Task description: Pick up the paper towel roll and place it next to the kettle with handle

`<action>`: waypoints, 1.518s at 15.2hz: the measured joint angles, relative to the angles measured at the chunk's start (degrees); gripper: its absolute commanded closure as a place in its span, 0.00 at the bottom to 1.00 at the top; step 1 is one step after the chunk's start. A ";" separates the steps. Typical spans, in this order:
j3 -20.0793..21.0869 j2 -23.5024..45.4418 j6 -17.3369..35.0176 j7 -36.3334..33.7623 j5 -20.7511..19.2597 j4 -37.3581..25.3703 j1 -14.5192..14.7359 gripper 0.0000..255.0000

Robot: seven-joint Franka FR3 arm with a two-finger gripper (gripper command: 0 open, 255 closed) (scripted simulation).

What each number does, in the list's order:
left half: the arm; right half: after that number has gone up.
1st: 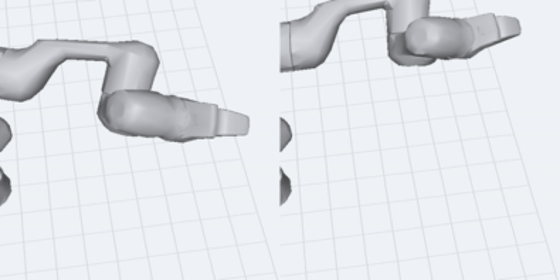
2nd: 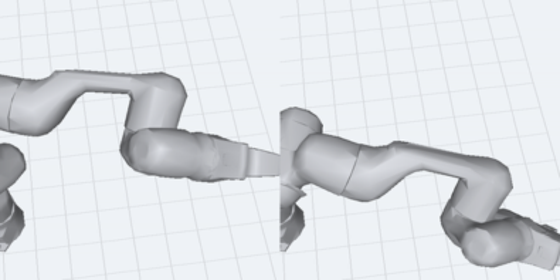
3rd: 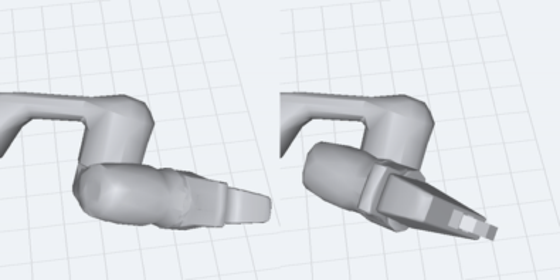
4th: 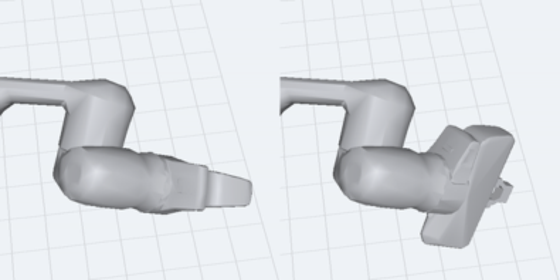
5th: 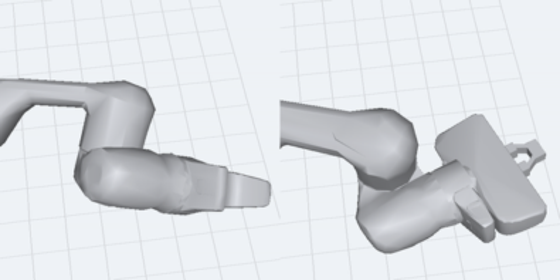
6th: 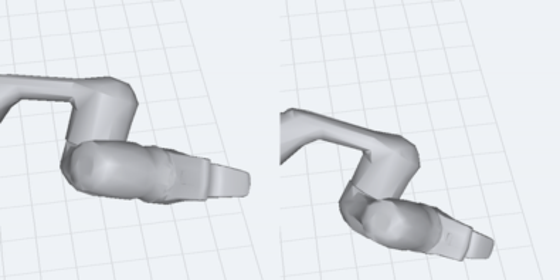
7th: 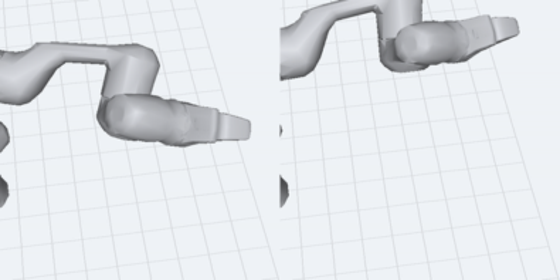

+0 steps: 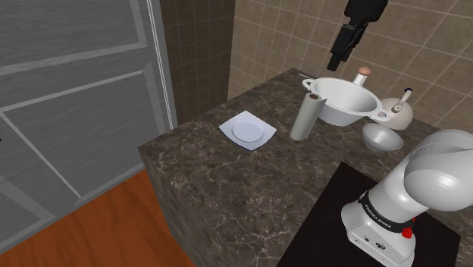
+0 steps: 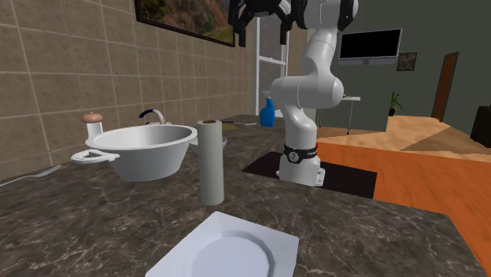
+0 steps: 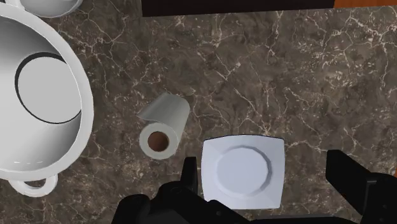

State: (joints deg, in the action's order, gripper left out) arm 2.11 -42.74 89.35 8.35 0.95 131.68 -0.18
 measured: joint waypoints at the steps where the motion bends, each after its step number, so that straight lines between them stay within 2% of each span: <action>1: 0.00 0.00 0.00 0.00 0.00 0.00 0.00 0.00; 6: -2.71 2.37 6.72 3.09 -1.41 4.48 -0.93 0.00; 15: -8.79 14.19 23.58 9.96 -3.55 9.68 -2.90 0.00; 23: -10.82 19.66 32.19 12.30 -3.74 12.77 -3.39 0.00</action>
State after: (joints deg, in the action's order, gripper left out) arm -8.72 -23.08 121.54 20.65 -2.79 144.45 -3.57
